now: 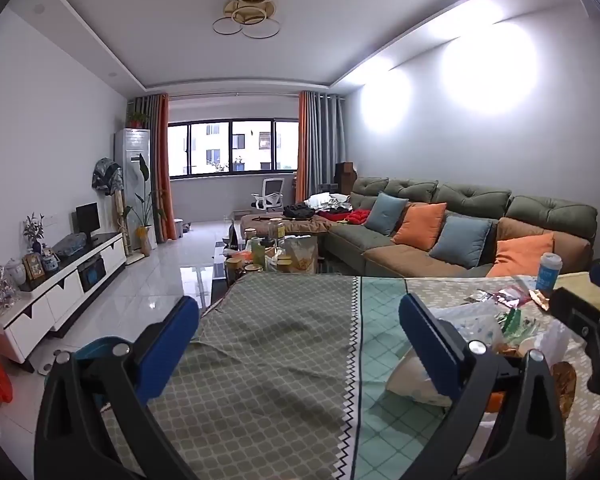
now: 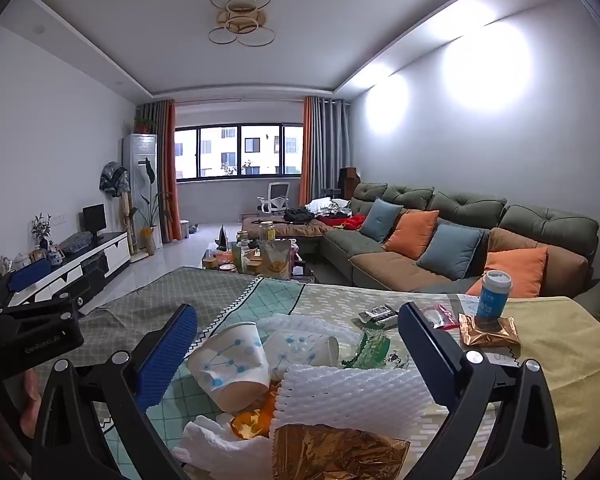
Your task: Collect trash
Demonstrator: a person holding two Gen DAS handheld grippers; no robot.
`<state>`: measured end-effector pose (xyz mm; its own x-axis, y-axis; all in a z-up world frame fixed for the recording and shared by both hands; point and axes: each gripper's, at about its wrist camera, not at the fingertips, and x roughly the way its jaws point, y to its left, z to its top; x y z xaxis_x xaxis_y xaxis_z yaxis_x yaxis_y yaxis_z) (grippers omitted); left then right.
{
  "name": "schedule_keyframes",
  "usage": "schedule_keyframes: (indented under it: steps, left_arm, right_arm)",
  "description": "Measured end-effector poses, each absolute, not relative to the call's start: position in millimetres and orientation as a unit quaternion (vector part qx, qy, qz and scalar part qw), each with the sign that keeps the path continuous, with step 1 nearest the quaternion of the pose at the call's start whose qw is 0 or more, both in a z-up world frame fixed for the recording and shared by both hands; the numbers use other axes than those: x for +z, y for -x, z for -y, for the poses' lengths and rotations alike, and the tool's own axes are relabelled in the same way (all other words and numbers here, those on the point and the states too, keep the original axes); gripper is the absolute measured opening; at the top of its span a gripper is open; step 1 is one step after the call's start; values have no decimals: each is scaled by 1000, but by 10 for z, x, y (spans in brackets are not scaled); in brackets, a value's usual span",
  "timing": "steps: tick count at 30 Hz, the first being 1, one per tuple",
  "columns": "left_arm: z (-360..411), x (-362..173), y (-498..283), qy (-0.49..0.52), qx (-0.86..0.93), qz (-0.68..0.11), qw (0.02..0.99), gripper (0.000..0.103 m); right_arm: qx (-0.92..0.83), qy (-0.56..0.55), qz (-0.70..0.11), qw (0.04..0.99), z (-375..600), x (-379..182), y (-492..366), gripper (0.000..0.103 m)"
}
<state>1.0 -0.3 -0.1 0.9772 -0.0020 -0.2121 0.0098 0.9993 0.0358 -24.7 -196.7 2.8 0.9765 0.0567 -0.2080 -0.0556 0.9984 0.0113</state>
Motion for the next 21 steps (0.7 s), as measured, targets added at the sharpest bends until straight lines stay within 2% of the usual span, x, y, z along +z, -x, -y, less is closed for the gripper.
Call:
schedule_keyframes:
  steps: [21]
  left_arm:
    - [38,77,106,-13,-15,-89,996,100]
  right_arm:
    - [25,-15,-109,994,1996,66,288,100]
